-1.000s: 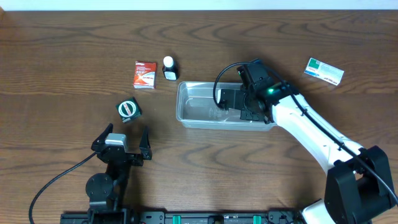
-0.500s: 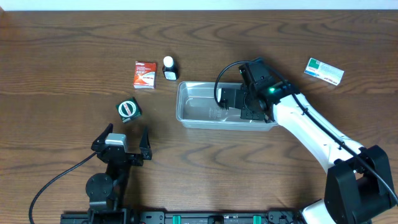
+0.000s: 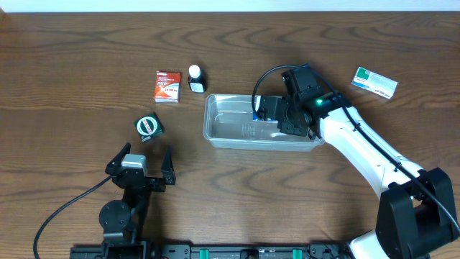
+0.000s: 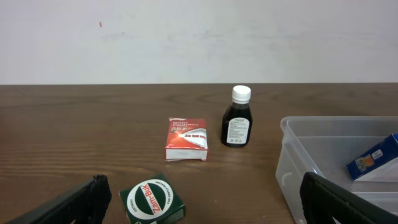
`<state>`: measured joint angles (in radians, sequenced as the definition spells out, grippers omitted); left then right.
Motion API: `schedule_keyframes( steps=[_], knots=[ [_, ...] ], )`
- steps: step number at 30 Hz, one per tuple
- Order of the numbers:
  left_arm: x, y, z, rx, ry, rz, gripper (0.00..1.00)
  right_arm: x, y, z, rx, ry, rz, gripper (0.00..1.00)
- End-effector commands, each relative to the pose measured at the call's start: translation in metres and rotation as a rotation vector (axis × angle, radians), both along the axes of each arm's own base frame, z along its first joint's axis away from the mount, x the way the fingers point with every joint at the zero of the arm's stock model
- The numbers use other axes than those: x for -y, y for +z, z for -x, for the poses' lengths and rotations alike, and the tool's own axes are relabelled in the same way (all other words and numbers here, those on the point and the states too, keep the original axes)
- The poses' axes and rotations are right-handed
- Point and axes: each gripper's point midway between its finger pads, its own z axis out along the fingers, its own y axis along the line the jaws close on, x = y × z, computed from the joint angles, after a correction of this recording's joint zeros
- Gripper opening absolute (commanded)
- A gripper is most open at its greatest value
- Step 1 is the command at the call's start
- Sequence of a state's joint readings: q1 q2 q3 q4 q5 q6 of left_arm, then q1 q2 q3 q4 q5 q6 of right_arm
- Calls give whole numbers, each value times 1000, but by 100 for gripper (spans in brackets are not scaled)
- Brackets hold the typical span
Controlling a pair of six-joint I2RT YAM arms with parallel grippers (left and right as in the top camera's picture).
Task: Pack container
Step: 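Open the right gripper, release the box, and withdraw right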
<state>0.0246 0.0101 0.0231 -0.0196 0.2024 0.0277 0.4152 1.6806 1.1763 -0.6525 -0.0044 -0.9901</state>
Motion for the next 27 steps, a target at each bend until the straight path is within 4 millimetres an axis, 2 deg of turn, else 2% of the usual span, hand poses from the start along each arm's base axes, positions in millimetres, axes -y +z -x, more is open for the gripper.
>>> schedule_keyframes(
  steps=[1,4,7,9,15,18,21,23,27],
  knots=[
    [0,-16,1,-44,-3,-11,98,3,-2,-1,-8,-34,-11,47],
    [0,-16,0,-43,-3,-11,98,2,1,-1,-9,-67,-26,61],
    [0,-16,1,-44,-3,-11,98,-4,11,3,6,-66,-42,65],
    [0,-16,1,-44,-3,-11,98,-11,25,6,36,-57,-63,69],
    [0,-16,1,-44,-3,-11,98,-30,89,23,168,-45,-175,86],
    [0,-16,1,-44,-3,-11,98,-30,129,33,244,-80,-264,89],
    [0,-16,1,-44,-3,-11,98,-19,162,35,310,-172,-362,93],
    [0,-16,0,-43,-3,-11,98,-4,175,30,334,-270,-418,99],
    [0,-16,1,-44,-3,-11,98,51,174,9,324,-547,-477,99]
  ],
)
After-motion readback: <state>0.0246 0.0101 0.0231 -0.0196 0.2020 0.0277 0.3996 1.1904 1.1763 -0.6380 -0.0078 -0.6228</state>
